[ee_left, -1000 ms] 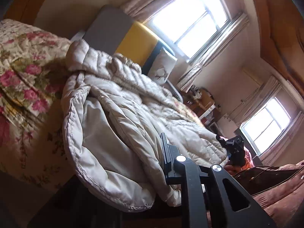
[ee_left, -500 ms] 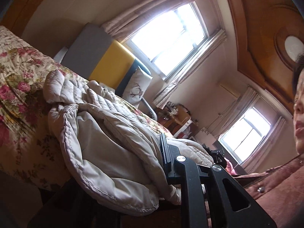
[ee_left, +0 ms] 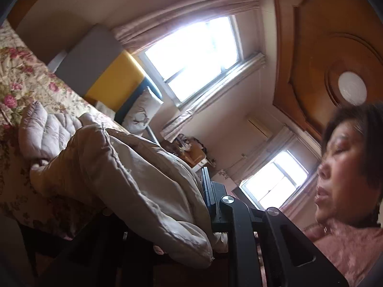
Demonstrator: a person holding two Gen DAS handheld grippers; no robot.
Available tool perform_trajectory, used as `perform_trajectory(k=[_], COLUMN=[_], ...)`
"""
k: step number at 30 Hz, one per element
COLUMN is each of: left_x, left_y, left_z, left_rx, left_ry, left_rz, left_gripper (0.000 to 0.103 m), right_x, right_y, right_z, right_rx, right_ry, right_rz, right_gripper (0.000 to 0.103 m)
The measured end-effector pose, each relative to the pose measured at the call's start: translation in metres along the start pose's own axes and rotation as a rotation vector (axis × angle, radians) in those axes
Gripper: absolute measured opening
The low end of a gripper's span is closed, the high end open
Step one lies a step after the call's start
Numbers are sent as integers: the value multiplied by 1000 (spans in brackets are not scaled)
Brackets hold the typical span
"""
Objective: Fold large clothes
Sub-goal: 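Lift the jacket side with both tools and fold it toward the center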
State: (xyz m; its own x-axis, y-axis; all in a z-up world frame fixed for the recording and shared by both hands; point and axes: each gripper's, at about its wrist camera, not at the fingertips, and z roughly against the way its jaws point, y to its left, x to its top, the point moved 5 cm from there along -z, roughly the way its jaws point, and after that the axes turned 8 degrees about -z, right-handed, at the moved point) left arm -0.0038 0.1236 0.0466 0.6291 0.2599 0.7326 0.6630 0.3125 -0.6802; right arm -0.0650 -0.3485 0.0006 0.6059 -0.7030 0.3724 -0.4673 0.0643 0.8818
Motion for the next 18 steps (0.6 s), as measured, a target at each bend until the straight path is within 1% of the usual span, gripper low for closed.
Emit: perform_trajectory(k=[2,5,8,9,12,14,16,17,18], left_x=[6,15,25,29,38,43,45,45,45], left_y=[16,48,78,89,118,143,168,183,194], left_z=[-12,-38,-64,-74,-96,-110,-122,-129,-134], left_rx=[40,90,153,171,241,297,345,381,408], left_ry=[17,87,151,166,188,198,208,216,225], left_rz=[32,83,103,104,108,127,145,171,174], left_gripper=[17,17,17,18,19,19,22,23,24], right_x=[7,27,52,60,83,98,111,116,121], right_y=[-11,-34,-63,-73,-100,-119,-140,-151,-163], right_z=[-5,-16,-28,-35,-49,-57,-58,-59,-60], right_rx=[-40,-102,-187,-209,-279,-311,-346,-357,-376], right_ry=[-19,-44,-63,-68,-88,-115,-147,-160,-174], right_rz=[-41,-106,-157,-177,-196,-217,-230,-242,-250], right_gripper=[22,22,22,22,22,22,22,22,22])
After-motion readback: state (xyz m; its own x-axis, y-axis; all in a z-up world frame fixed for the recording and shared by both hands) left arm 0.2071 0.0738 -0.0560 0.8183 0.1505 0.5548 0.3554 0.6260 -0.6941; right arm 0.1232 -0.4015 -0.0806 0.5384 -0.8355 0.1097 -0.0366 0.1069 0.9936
